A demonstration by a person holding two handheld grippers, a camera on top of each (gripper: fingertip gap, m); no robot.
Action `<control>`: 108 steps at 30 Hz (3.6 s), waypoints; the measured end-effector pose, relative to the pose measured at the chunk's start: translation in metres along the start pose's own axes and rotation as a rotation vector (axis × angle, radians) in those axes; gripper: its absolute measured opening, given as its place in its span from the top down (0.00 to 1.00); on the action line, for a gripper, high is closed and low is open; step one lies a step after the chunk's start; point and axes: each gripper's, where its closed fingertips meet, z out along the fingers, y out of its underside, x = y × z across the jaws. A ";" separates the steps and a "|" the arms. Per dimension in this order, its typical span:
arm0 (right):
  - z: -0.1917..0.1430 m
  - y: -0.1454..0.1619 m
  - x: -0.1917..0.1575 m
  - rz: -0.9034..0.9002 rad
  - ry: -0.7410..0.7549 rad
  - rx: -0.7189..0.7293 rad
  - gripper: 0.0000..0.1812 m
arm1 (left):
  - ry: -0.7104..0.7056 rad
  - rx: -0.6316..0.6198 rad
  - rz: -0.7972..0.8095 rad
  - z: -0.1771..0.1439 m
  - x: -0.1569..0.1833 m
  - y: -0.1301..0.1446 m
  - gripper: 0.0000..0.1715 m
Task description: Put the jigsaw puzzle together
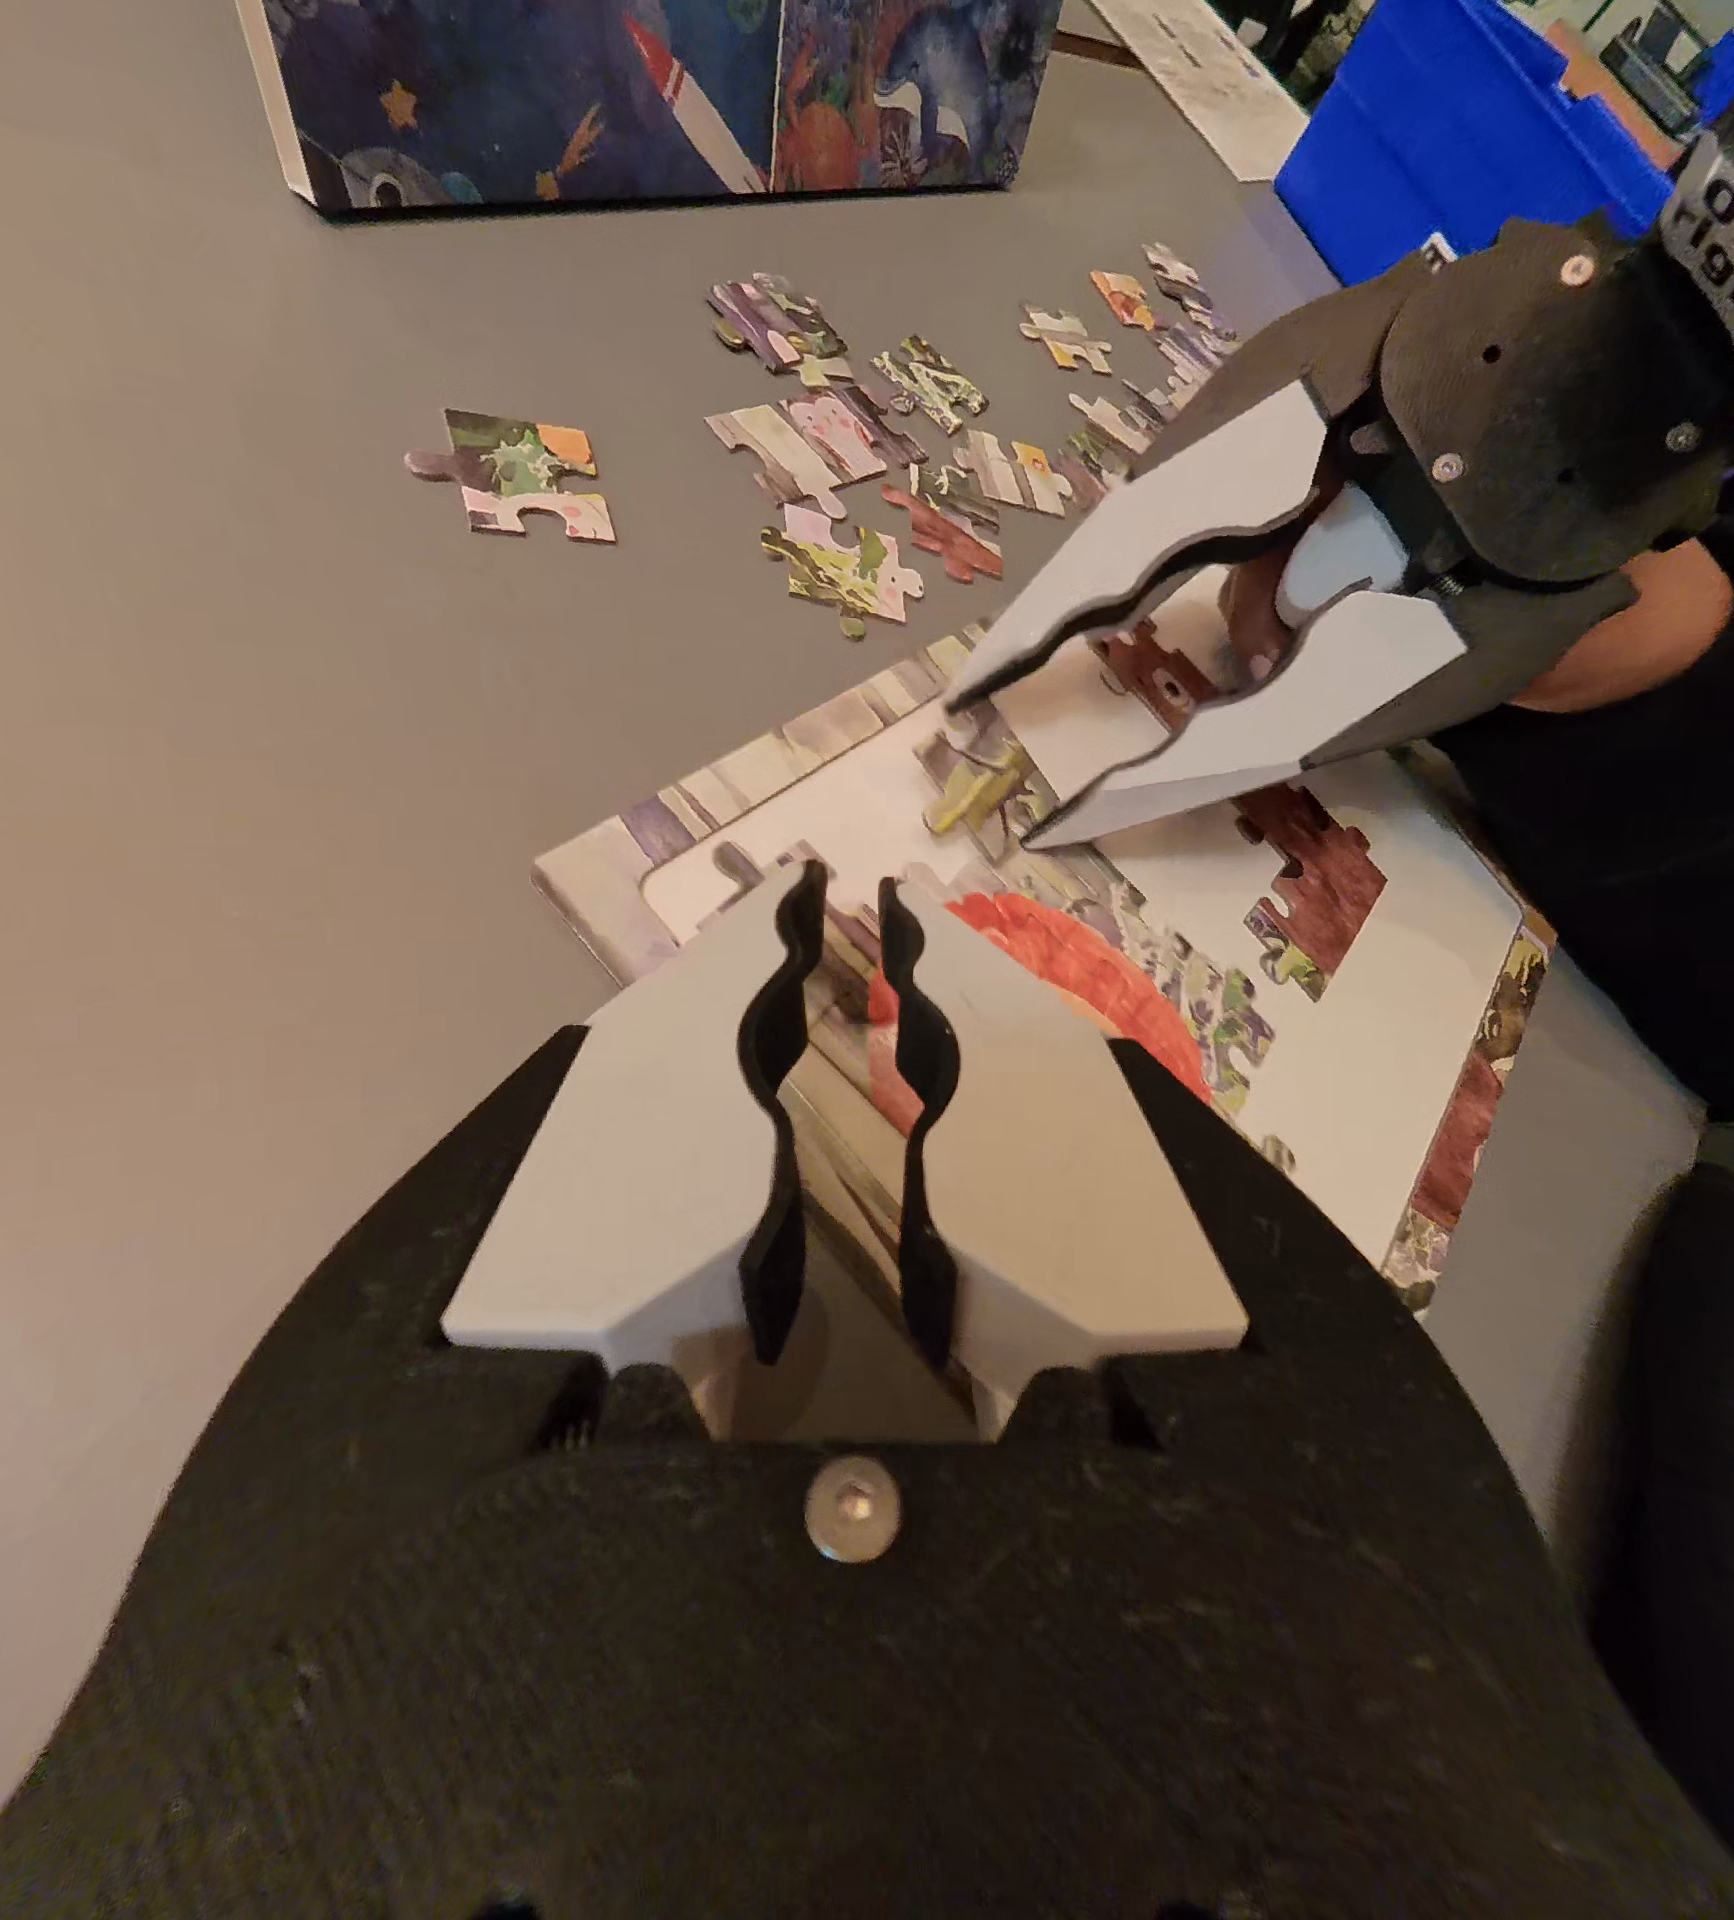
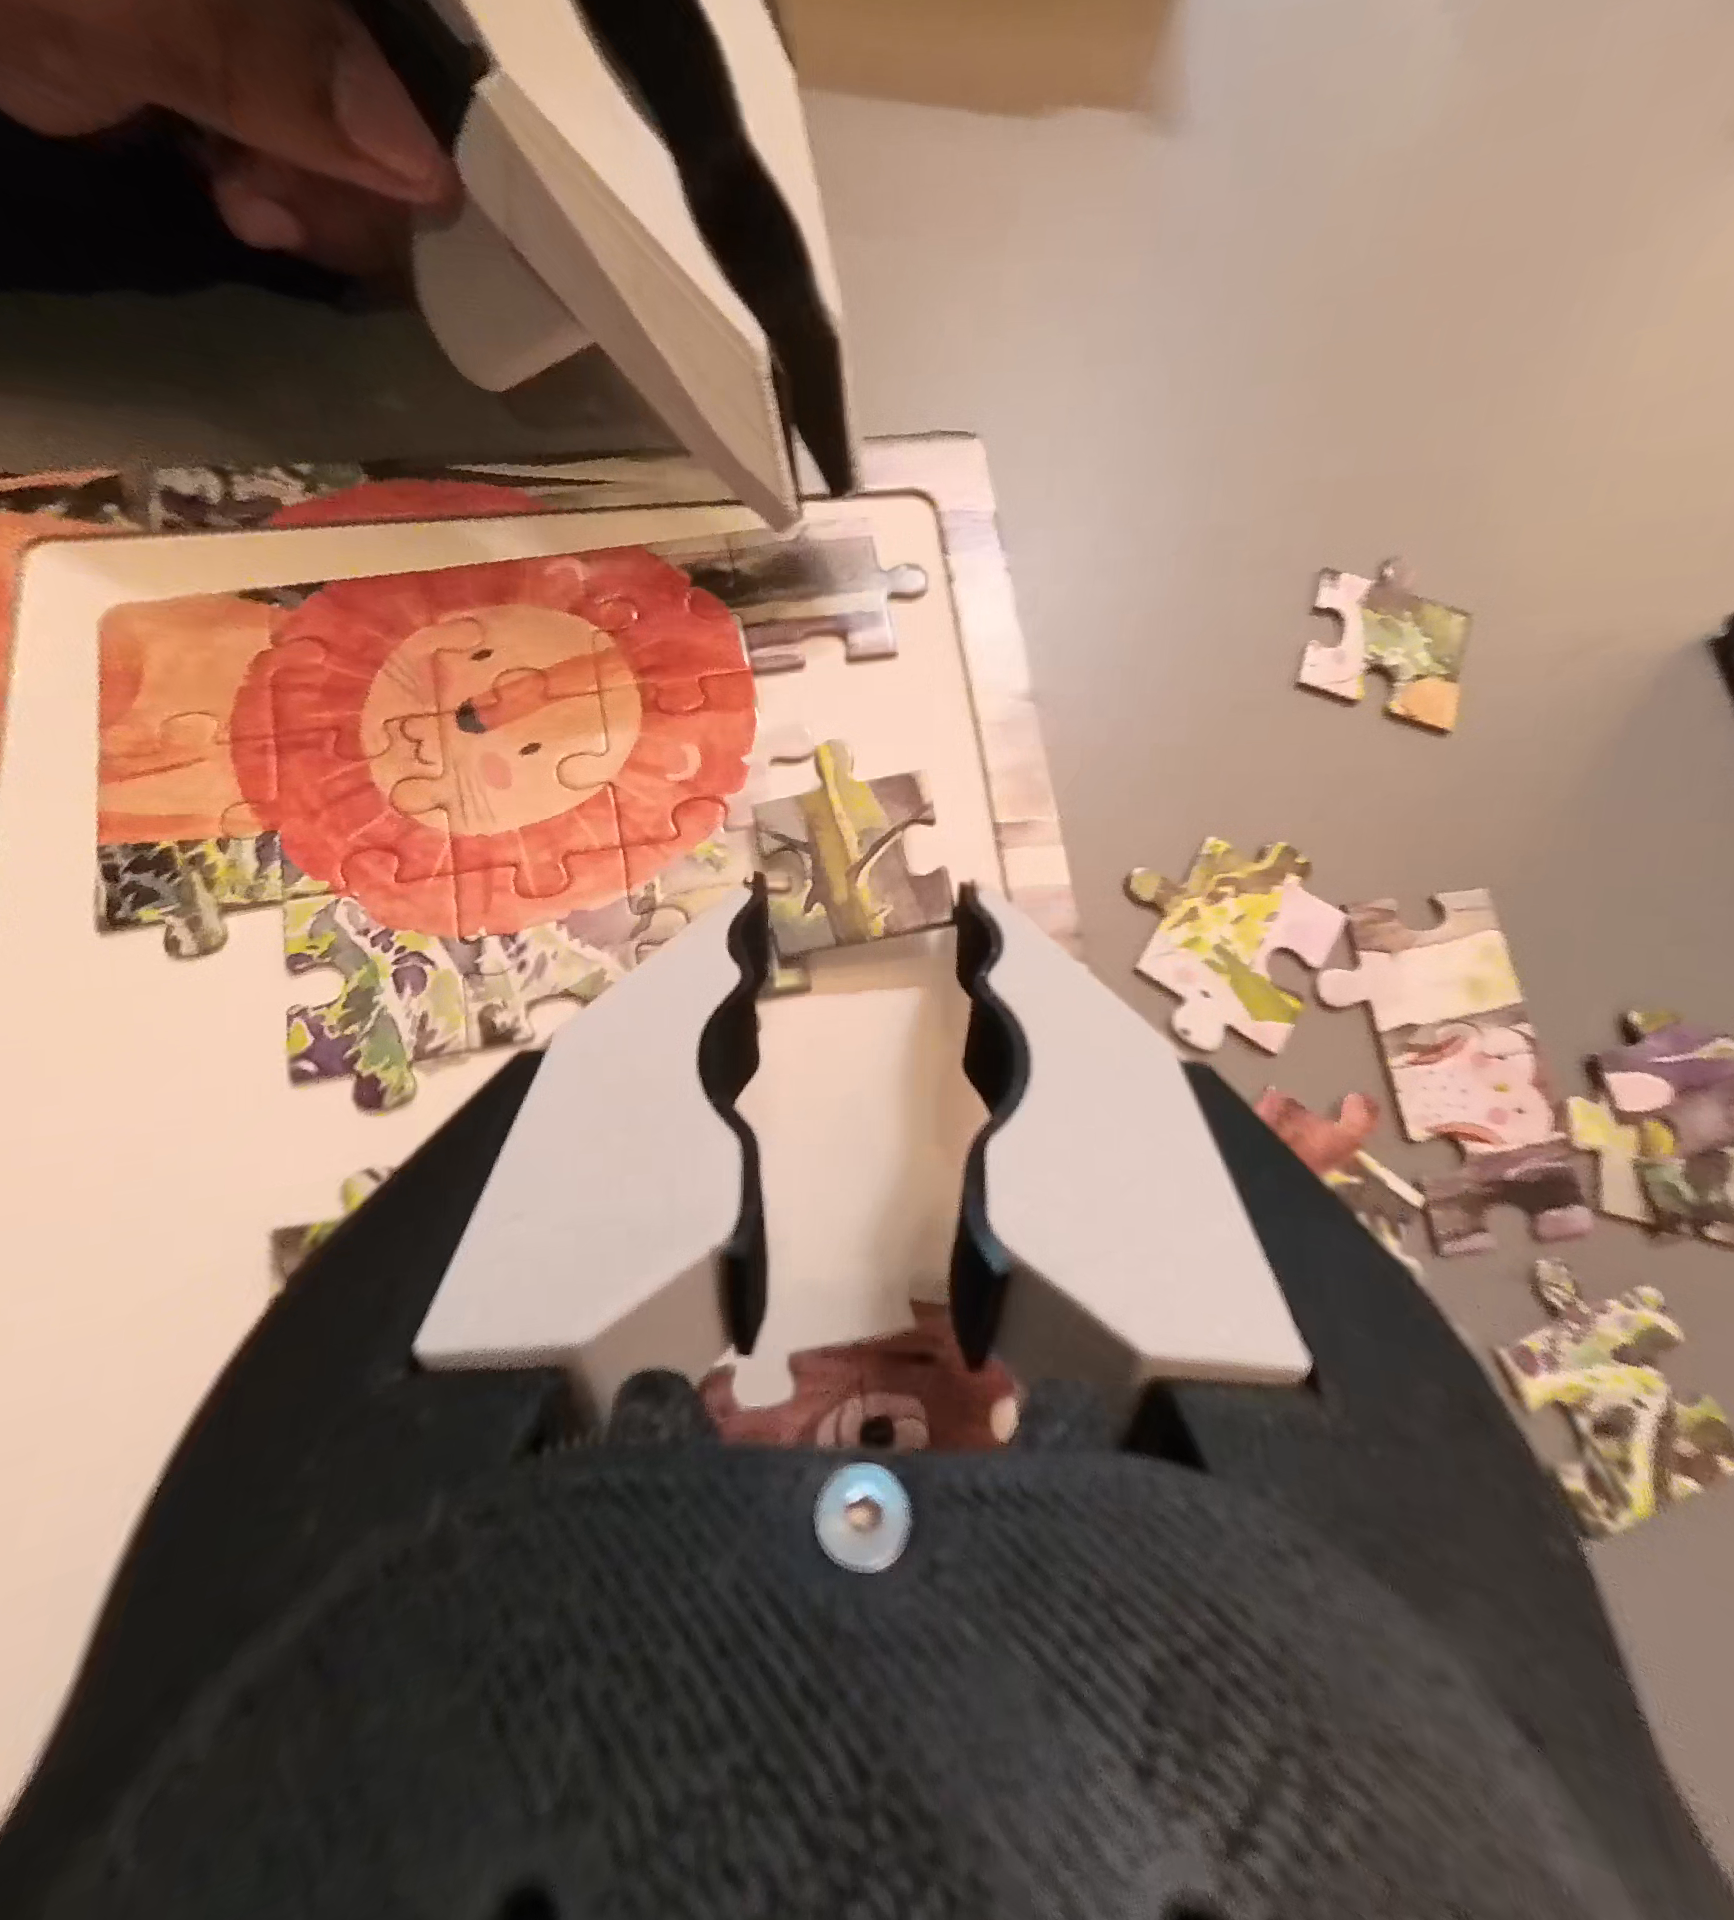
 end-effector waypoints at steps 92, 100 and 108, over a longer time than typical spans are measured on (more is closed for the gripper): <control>-0.018 -0.005 -0.016 -0.309 -0.021 0.018 0.81 | -0.274 -0.072 0.195 -0.025 -0.046 0.008 1.00; -0.023 -0.032 -0.026 -0.434 0.017 0.143 0.81 | 0.291 0.156 -0.041 -0.024 0.029 -0.020 0.90; -0.027 -0.052 -0.038 -0.499 0.030 0.225 0.81 | 0.557 0.018 -0.159 -0.012 0.069 -0.001 0.94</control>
